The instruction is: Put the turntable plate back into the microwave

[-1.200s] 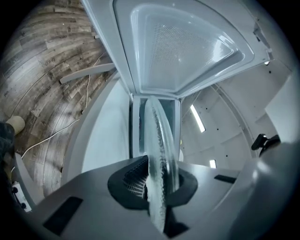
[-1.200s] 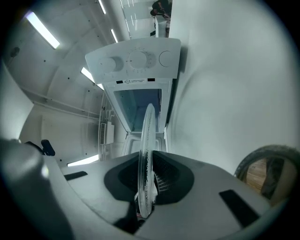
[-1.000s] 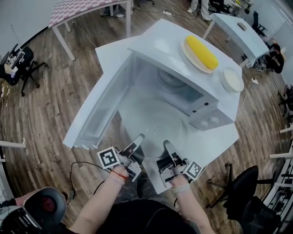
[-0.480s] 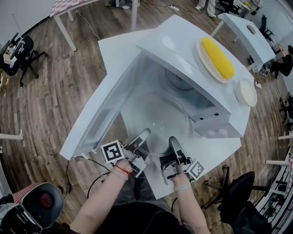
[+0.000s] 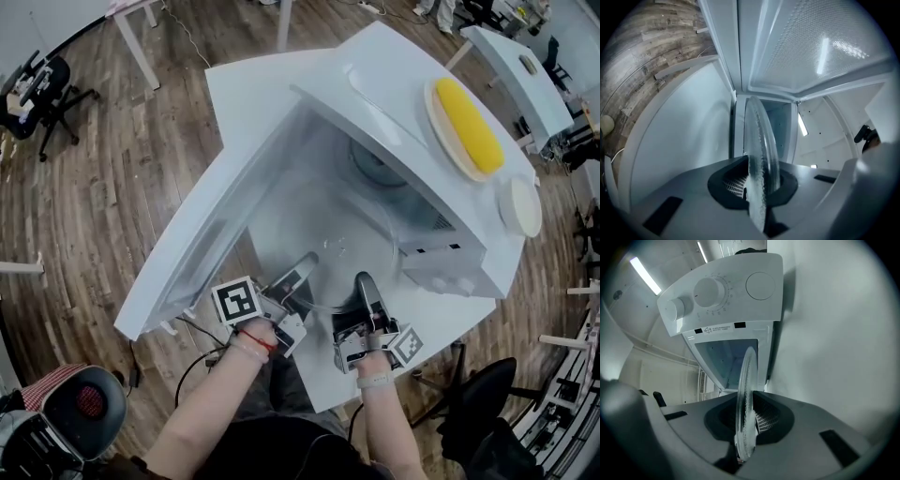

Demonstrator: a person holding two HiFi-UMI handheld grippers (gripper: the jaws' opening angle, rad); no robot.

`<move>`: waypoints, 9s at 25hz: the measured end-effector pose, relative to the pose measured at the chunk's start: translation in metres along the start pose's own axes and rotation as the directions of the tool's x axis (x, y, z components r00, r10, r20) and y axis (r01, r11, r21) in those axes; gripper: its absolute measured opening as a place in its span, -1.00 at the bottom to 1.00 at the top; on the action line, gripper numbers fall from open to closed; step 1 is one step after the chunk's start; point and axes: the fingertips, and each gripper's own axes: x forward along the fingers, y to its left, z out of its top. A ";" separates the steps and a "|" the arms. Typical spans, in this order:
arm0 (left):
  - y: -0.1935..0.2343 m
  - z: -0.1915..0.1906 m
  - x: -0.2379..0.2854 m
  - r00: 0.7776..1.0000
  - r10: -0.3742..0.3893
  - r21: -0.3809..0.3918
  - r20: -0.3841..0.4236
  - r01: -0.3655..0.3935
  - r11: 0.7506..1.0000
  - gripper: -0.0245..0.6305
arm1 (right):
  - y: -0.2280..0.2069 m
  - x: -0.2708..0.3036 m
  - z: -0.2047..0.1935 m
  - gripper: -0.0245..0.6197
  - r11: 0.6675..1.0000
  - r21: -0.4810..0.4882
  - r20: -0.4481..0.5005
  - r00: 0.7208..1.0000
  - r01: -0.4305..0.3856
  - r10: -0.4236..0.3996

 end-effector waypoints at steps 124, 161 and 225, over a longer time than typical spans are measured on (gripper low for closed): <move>0.002 0.036 0.072 0.997 -0.060 -0.071 -0.050 0.056 0.996 -0.78 | 0.010 0.105 0.031 -0.74 1.000 -0.007 0.029 0.999 -0.026 0.026; 0.007 0.045 0.096 0.998 -0.057 -0.124 -0.024 0.054 0.991 -0.78 | 0.000 0.085 0.046 -0.74 1.000 0.013 0.109 0.994 0.003 -0.004; -0.006 -0.014 0.061 0.942 0.227 0.672 -0.247 -0.002 0.741 -0.88 | 0.024 0.061 -0.005 -0.79 0.714 -0.683 -0.035 0.969 0.157 -0.246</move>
